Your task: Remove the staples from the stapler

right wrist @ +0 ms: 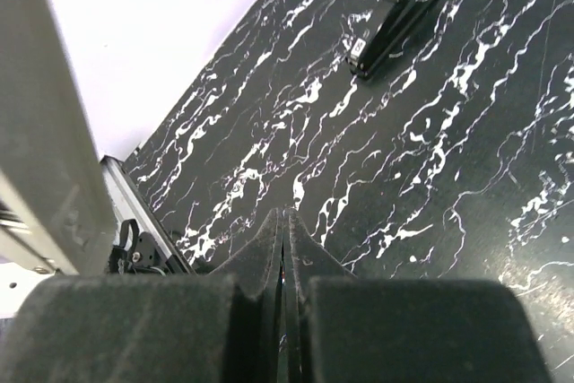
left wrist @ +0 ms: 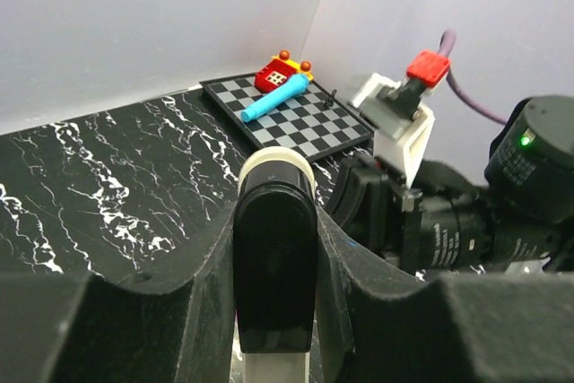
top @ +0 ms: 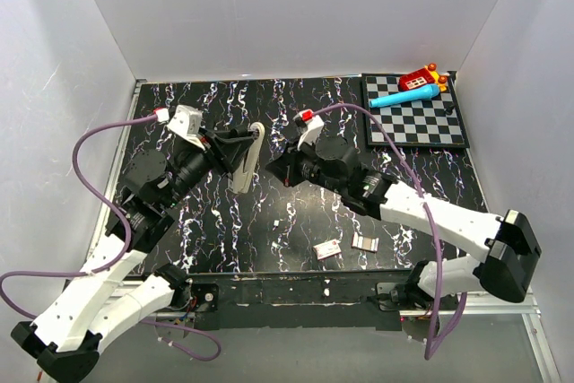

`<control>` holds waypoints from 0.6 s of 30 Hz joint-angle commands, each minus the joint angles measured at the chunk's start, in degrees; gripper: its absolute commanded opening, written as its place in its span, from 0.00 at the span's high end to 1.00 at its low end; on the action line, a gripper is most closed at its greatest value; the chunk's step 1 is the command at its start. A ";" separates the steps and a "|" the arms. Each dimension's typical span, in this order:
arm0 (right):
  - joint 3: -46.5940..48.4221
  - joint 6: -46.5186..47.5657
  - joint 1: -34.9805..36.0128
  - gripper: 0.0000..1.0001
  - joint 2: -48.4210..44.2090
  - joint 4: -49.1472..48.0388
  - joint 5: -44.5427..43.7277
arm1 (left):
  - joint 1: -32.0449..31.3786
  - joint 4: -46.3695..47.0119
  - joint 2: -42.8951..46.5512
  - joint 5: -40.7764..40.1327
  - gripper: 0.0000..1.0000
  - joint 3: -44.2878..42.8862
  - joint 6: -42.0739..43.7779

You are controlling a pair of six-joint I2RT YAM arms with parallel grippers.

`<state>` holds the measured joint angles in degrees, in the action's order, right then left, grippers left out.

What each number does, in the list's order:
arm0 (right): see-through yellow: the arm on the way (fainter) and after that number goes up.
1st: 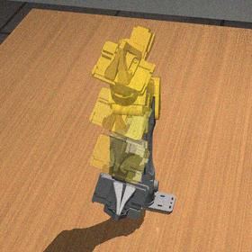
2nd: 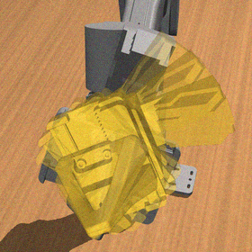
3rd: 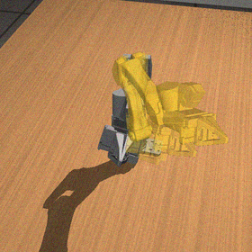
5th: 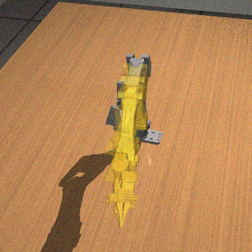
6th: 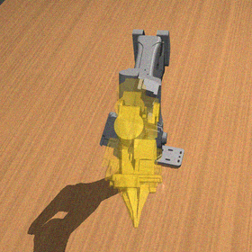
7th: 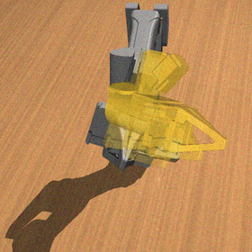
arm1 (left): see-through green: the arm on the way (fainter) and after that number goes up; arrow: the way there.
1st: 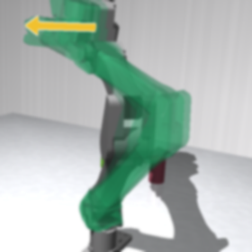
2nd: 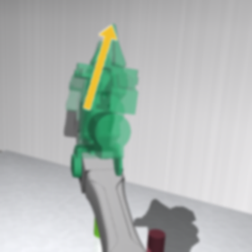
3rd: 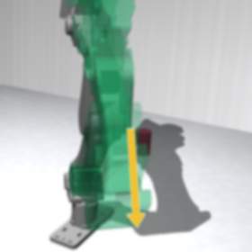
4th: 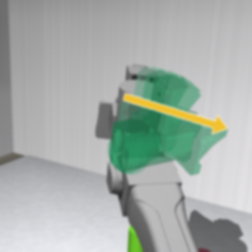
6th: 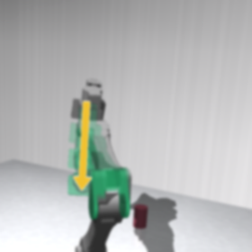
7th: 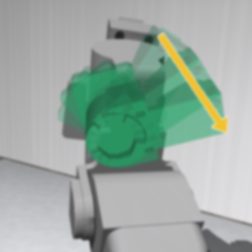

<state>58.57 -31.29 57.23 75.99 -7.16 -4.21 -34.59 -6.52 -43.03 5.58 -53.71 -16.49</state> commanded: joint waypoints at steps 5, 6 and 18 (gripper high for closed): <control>3.31 8.43 -0.45 0.99 -4.88 4.86 -1.68 | 0.05 3.10 0.13 4.52 1.00 -0.95 -0.21; 3.66 9.22 -0.63 0.99 -5.40 5.92 -1.51 | 0.05 3.18 0.13 5.04 1.00 -0.95 -0.21; 9.28 23.98 -4.06 0.99 -13.49 24.63 14.91 | 0.05 3.10 -1.27 25.86 1.00 -4.38 3.83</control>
<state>63.59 -14.83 54.11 65.52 10.94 2.79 -34.59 -6.90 -44.47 20.03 -53.98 -14.94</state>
